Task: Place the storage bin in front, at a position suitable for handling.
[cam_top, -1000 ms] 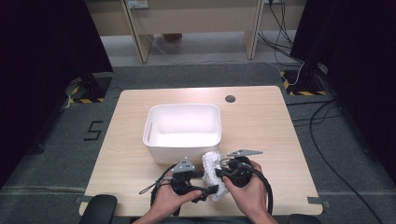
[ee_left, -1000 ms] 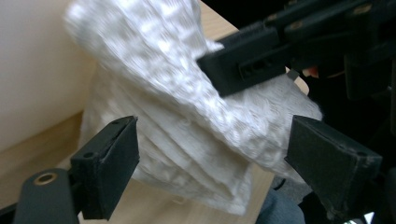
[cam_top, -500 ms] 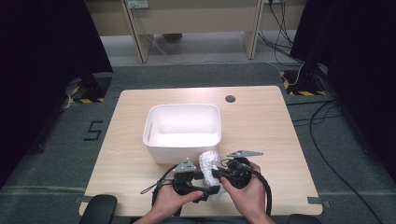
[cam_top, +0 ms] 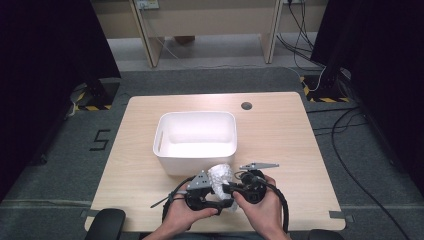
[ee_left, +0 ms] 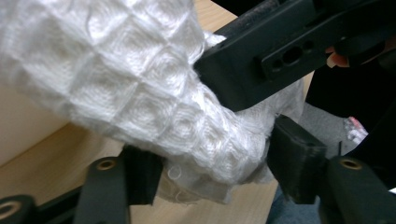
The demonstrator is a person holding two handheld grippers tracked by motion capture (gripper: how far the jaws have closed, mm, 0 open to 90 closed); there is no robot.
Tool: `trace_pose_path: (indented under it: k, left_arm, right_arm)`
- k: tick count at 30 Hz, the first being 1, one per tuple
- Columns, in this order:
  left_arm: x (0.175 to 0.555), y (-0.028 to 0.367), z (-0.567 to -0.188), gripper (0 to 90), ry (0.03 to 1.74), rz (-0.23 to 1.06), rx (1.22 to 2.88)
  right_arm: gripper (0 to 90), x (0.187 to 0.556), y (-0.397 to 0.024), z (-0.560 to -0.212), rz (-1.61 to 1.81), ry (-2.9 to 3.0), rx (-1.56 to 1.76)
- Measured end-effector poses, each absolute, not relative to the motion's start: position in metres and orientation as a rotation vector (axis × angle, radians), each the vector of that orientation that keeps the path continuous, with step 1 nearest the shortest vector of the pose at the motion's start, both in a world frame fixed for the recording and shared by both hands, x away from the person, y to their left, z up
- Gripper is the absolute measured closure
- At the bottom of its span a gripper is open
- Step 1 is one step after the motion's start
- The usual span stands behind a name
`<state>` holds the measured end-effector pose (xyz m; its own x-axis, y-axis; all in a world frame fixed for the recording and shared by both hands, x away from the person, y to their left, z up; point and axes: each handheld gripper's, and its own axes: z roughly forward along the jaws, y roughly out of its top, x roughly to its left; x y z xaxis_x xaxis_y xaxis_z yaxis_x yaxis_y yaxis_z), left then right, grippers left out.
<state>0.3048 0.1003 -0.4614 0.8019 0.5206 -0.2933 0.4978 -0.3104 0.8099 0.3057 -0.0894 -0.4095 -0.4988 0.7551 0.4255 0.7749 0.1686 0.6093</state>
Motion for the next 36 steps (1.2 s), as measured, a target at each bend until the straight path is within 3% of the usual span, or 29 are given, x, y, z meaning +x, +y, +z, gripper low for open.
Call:
trace_pose_path:
  k: [25, 30, 36]
  left_arm:
    - [0.304, 0.106, -0.462, 71.8, 0.637, 0.096, 2.013]
    - [0.304, 0.110, -0.461, 74.7, 0.644, 0.079, 2.007]
    - [0.306, 0.123, -0.457, 75.7, 0.689, 0.076, 1.958]
  right_arm:
    - [79.4, 0.305, -0.083, -0.413, -1.264, -2.358, -1.525]
    - [74.2, 0.306, -0.081, -0.413, -1.264, -2.369, -1.498]
    - [60.8, 0.312, -0.083, -0.398, -1.364, -2.376, -1.469]
